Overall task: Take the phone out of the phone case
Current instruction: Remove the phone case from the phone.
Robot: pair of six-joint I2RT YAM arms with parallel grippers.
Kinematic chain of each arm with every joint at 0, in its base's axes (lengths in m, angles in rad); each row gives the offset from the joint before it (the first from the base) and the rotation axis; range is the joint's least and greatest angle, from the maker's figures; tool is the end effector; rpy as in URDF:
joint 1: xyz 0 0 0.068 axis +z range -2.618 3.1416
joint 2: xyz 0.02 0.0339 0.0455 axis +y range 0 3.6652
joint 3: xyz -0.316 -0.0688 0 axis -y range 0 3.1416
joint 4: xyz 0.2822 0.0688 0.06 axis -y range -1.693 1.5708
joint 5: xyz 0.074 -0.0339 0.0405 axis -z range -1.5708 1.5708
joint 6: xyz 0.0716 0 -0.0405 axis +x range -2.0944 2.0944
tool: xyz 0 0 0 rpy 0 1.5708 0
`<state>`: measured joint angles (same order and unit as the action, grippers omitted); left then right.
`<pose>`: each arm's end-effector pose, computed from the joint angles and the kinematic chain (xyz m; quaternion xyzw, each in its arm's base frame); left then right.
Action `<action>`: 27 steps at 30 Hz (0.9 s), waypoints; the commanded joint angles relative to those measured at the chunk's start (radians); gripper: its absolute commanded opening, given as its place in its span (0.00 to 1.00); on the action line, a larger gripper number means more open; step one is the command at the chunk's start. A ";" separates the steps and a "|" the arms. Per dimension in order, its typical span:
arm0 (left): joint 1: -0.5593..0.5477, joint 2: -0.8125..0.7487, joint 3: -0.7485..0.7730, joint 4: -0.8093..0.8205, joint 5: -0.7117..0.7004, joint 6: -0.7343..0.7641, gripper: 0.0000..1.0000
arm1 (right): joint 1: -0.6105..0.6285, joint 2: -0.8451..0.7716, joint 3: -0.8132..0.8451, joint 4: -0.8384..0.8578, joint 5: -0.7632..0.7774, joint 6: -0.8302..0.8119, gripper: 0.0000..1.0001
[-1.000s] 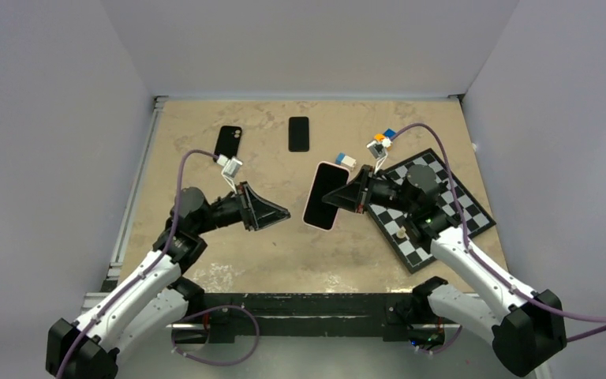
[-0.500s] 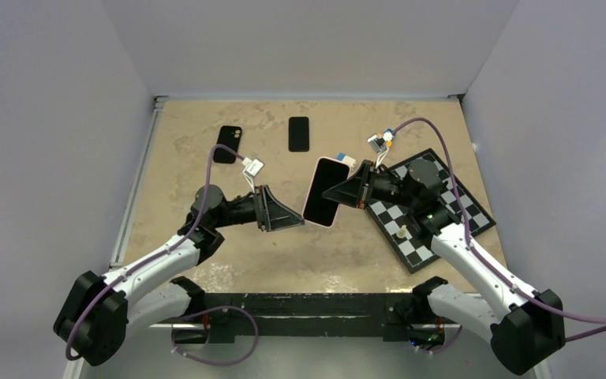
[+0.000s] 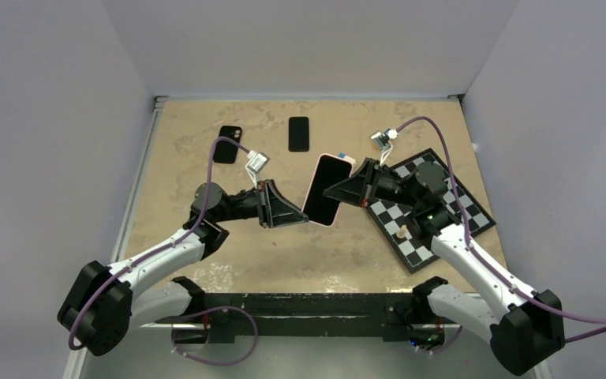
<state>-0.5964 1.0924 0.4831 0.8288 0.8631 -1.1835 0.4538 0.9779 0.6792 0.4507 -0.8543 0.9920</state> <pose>0.1828 -0.1899 0.3080 0.1481 0.6382 -0.7154 0.2429 0.2014 0.1583 0.3682 -0.1454 0.6551 0.6592 0.3393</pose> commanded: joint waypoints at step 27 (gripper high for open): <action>0.001 0.119 0.210 0.006 0.198 0.460 0.00 | 0.029 -0.013 -0.128 1.065 -0.121 0.871 0.00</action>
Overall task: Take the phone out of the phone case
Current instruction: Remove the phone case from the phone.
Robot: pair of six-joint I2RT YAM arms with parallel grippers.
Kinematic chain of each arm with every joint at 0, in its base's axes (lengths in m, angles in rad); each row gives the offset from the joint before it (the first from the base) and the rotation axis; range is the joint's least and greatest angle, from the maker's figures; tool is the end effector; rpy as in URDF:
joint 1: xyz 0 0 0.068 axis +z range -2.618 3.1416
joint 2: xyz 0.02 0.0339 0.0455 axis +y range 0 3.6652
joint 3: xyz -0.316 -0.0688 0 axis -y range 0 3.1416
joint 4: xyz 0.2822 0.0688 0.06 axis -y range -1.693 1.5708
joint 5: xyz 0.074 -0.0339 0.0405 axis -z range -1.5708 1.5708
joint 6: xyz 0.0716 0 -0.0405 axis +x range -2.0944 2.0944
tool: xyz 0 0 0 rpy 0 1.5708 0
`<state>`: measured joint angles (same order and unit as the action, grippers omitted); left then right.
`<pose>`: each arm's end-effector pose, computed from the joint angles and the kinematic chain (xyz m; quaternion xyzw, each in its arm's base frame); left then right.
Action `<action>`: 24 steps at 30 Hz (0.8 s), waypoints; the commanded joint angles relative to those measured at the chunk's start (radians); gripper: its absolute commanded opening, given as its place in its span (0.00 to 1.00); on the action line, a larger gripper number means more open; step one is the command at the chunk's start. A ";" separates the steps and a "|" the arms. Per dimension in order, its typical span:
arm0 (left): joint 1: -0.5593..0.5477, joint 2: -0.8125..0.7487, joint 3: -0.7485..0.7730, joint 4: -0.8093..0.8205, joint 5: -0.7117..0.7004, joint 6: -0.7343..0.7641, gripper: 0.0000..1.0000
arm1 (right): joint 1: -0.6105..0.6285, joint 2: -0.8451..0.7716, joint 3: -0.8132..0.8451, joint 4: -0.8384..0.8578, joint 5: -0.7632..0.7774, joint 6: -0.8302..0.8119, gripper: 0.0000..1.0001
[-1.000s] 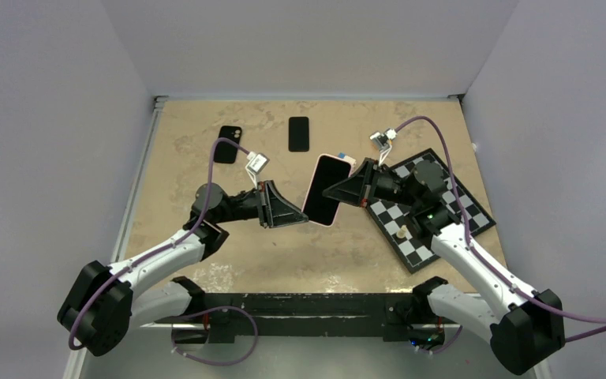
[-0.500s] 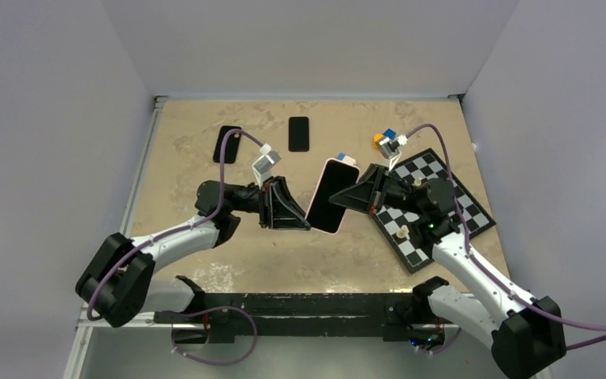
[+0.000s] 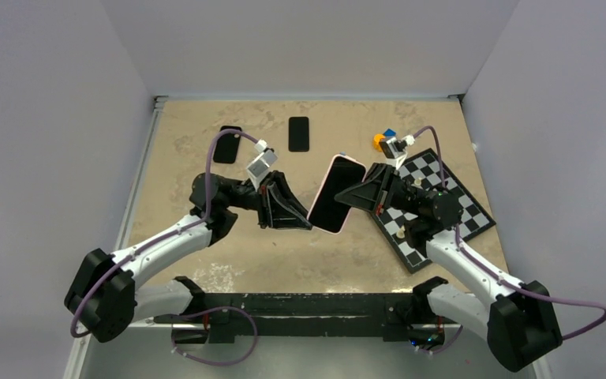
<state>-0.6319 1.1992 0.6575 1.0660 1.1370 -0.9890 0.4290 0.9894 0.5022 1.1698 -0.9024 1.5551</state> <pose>0.1780 -0.2108 0.3660 0.3841 0.4972 -0.7143 0.3081 0.1728 0.1408 0.3732 -0.1266 0.5371 0.7828 0.2877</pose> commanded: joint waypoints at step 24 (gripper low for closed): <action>0.009 -0.097 -0.082 -0.522 -0.577 0.043 0.14 | 0.200 -0.029 0.152 -0.025 0.086 -0.149 0.00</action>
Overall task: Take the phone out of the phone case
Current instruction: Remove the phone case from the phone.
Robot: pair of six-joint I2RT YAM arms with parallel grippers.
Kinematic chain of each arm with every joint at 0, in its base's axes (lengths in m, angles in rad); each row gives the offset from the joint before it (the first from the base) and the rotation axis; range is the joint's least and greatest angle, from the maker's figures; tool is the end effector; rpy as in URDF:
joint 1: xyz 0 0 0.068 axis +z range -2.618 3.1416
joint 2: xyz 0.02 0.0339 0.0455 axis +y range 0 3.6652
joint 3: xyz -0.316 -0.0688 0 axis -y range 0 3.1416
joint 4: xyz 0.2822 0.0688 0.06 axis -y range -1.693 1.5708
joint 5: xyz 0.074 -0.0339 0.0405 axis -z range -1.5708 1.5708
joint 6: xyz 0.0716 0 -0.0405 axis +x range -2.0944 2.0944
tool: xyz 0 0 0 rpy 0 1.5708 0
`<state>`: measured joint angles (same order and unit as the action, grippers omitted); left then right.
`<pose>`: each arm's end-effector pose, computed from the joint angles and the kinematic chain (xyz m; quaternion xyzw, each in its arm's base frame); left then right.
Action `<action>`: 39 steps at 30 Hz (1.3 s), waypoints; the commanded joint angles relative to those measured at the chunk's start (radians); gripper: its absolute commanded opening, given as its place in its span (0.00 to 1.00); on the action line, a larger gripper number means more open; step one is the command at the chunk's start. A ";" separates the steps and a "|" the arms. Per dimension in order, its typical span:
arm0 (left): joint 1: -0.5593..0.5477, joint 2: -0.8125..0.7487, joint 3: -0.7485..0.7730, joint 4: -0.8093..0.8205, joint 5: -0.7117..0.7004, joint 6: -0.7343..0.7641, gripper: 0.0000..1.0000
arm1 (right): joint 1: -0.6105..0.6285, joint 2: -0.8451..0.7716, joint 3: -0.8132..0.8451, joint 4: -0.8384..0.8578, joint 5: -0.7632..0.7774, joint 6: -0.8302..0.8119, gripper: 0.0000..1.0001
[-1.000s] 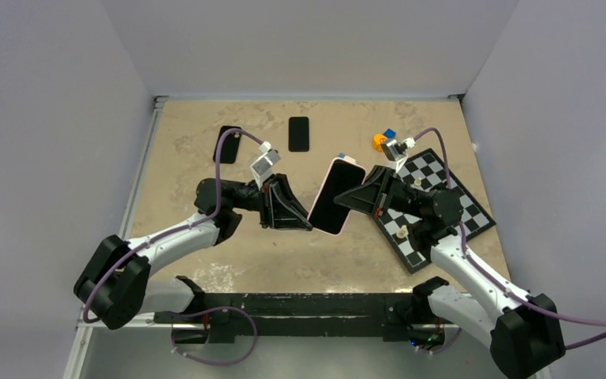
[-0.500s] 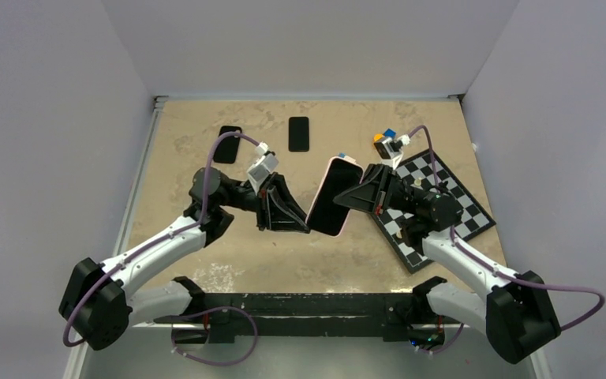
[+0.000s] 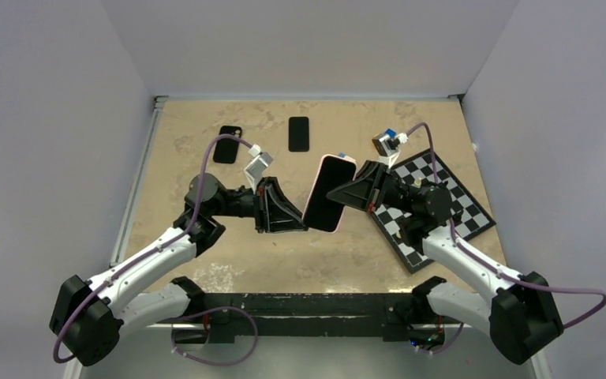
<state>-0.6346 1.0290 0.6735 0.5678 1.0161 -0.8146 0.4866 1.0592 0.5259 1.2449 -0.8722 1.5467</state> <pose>0.1666 -0.1982 0.3658 0.3276 0.5807 -0.6794 0.3064 0.1774 0.1559 0.3756 -0.1405 0.5199 0.7933 0.2840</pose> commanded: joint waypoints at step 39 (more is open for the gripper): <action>-0.097 0.074 -0.138 0.065 -0.788 -0.343 0.26 | 0.317 0.048 -0.028 0.118 0.396 -0.134 0.00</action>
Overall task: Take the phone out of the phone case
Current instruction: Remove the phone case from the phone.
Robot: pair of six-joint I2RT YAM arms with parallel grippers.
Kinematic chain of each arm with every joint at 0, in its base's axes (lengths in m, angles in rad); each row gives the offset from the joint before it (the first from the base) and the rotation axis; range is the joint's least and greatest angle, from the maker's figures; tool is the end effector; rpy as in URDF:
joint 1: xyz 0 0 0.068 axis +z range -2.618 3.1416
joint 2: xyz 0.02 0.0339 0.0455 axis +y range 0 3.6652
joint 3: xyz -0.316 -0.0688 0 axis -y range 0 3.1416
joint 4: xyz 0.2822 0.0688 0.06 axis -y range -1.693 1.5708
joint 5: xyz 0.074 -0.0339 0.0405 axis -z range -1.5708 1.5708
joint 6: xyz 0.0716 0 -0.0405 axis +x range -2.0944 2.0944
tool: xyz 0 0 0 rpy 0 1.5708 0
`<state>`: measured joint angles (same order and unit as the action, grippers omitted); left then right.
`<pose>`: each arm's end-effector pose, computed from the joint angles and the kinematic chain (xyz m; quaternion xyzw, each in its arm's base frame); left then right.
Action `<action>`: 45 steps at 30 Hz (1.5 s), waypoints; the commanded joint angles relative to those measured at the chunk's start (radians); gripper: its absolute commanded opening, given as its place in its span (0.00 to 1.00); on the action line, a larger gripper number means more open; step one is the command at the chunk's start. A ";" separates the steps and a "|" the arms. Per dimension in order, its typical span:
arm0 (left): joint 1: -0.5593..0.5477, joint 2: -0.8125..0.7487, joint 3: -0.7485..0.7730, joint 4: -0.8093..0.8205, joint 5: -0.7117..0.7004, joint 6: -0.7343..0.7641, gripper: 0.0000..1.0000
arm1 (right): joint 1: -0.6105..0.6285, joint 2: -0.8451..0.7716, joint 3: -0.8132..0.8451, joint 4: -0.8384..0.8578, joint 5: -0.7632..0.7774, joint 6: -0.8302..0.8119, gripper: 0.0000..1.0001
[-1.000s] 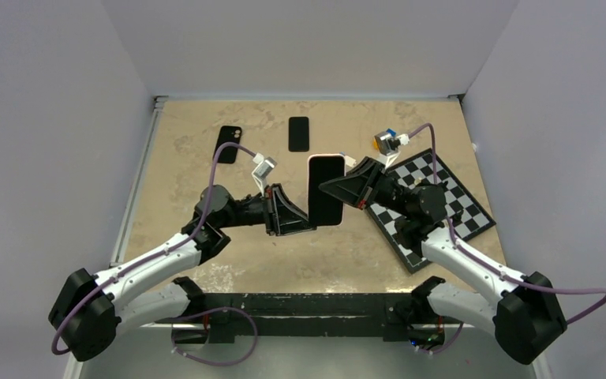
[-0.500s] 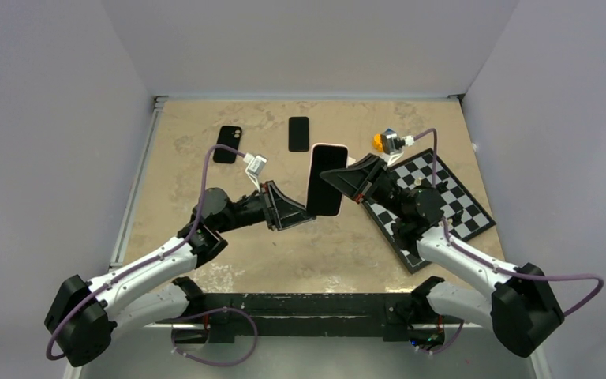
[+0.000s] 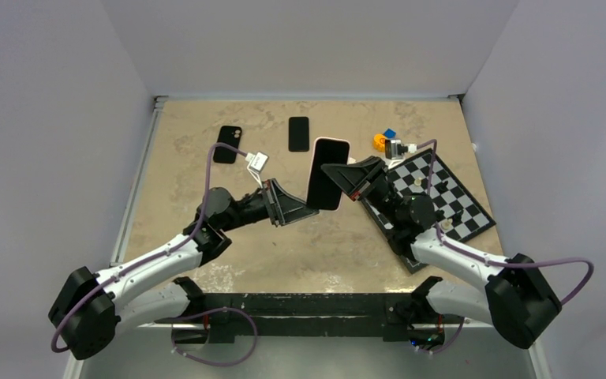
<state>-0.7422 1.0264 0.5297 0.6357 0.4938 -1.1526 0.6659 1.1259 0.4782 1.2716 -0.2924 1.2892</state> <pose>0.1751 -0.2067 0.3211 0.0509 0.6606 -0.6876 0.2969 0.1925 0.1774 0.3596 0.0149 0.4691 0.7672 0.4372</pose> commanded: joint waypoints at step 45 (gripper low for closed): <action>0.034 -0.078 0.019 -0.164 -0.231 0.209 0.26 | 0.169 -0.051 0.169 -0.355 -0.357 0.016 0.00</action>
<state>-0.7654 0.8875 0.5102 0.4110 0.3481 -1.0279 0.7555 1.1316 0.5282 0.9531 -0.3027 1.3575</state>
